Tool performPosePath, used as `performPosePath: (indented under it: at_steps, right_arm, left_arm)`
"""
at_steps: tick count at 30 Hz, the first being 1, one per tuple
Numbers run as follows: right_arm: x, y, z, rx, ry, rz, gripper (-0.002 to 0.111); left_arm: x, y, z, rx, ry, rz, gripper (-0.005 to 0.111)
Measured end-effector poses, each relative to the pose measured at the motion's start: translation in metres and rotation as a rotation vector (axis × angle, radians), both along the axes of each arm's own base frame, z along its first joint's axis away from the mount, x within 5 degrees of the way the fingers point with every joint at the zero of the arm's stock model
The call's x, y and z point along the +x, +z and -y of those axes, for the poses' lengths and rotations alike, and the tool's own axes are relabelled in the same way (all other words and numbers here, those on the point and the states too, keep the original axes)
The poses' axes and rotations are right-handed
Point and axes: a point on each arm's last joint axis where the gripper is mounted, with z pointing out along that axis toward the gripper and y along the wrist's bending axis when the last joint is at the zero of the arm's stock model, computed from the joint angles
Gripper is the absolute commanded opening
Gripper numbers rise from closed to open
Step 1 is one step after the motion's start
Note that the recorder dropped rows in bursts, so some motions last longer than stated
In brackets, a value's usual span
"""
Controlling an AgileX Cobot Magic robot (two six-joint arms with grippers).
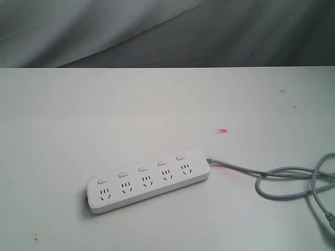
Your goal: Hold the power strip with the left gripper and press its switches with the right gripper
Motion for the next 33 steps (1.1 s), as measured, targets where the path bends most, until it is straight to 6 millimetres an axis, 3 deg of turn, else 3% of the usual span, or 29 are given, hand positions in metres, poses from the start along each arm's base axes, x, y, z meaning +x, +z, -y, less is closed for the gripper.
performPosePath:
  at_steps: [25,29,31,33]
  right_arm:
    - [0.0,0.0,0.0,0.0,0.0,0.0,0.0]
    - [0.0,0.0,0.0,0.0,0.0,0.0,0.0]
    - [0.0,0.0,0.0,0.0,0.0,0.0,0.0]
    - [0.0,0.0,0.0,0.0,0.0,0.0,0.0]
  left_arm:
    - [0.0,0.0,0.0,0.0,0.0,0.0,0.001]
    - [0.005,-0.002,0.0,0.003,0.0,-0.073,0.001]
    - [0.012,0.011,0.0,0.015,0.001,-0.132,0.001]
    - [0.023,0.037,0.0,0.02,0.001,-0.139,0.001]
